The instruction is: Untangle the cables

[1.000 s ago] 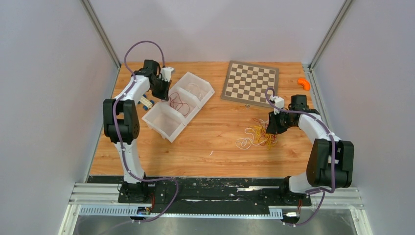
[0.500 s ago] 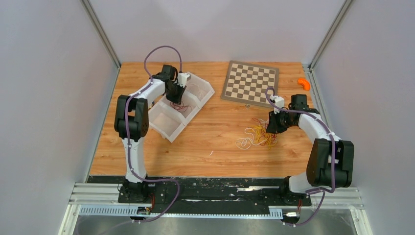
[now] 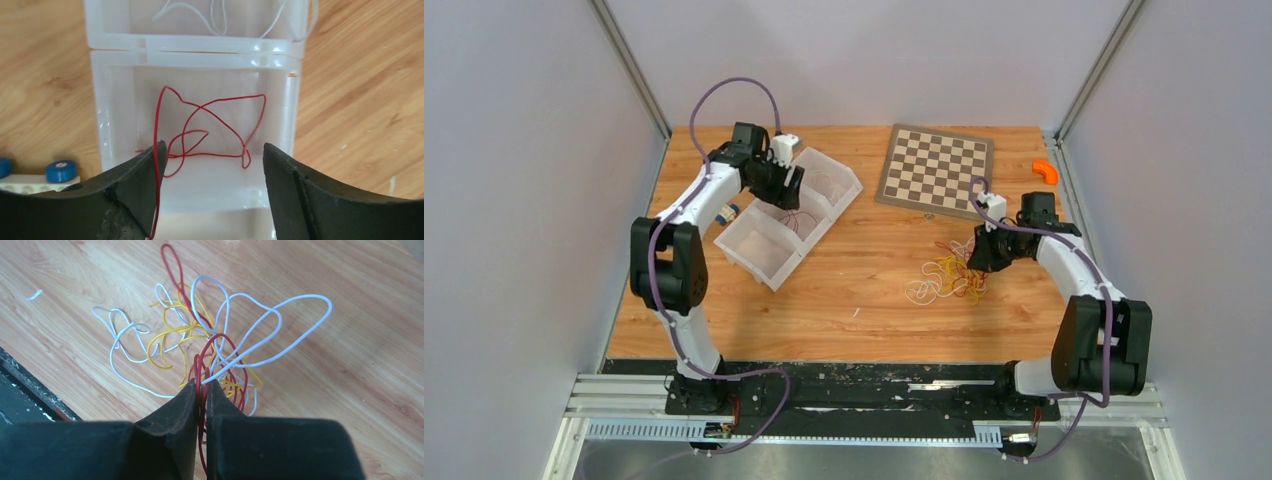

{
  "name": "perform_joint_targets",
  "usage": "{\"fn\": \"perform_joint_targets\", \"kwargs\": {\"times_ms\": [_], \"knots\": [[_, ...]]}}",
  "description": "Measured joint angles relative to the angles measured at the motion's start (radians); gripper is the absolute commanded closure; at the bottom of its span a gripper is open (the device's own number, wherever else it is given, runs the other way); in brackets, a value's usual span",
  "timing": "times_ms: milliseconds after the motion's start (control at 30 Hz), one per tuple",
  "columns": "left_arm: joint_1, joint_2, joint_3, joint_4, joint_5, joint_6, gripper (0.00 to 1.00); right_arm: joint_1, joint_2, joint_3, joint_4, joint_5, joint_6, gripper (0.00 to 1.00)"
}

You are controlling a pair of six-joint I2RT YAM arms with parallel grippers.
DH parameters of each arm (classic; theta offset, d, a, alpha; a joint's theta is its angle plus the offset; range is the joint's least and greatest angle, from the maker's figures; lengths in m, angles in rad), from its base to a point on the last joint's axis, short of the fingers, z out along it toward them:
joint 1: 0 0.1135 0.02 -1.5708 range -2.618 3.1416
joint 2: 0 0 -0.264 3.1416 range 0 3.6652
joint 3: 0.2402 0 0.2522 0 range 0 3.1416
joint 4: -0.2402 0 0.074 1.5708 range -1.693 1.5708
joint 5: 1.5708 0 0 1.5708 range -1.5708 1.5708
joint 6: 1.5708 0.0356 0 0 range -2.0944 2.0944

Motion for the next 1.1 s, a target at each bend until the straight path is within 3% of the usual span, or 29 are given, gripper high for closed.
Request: {"fn": "perform_joint_targets", "kwargs": {"times_ms": [100,300,467,667,800,933,1100], "knots": [[0.003,-0.093,0.001,0.000,0.017,-0.005,0.01,0.000,-0.026,0.003,-0.004,-0.021,-0.001,0.99],[0.013,-0.183,0.021,0.000,0.055,-0.014,0.00,0.000,-0.053,0.016,-0.010,-0.069,0.002,1.00],[0.034,-0.183,0.021,-0.009,0.089,-0.019,0.16,0.007,-0.056,0.034,-0.022,-0.103,0.010,1.00],[0.016,-0.232,-0.071,0.027,0.211,0.021,0.21,0.050,-0.076,0.077,-0.035,-0.171,0.040,1.00],[-0.044,-0.304,-0.166,0.058,0.336,0.057,0.16,0.115,-0.088,0.145,-0.039,-0.234,0.075,1.00],[-0.140,-0.379,-0.262,0.198,0.455,0.079,0.10,0.180,-0.108,0.219,-0.038,-0.304,0.113,1.00],[-0.289,-0.409,-0.360,0.397,0.548,0.076,0.16,0.233,-0.135,0.269,-0.037,-0.353,0.143,1.00]]}}
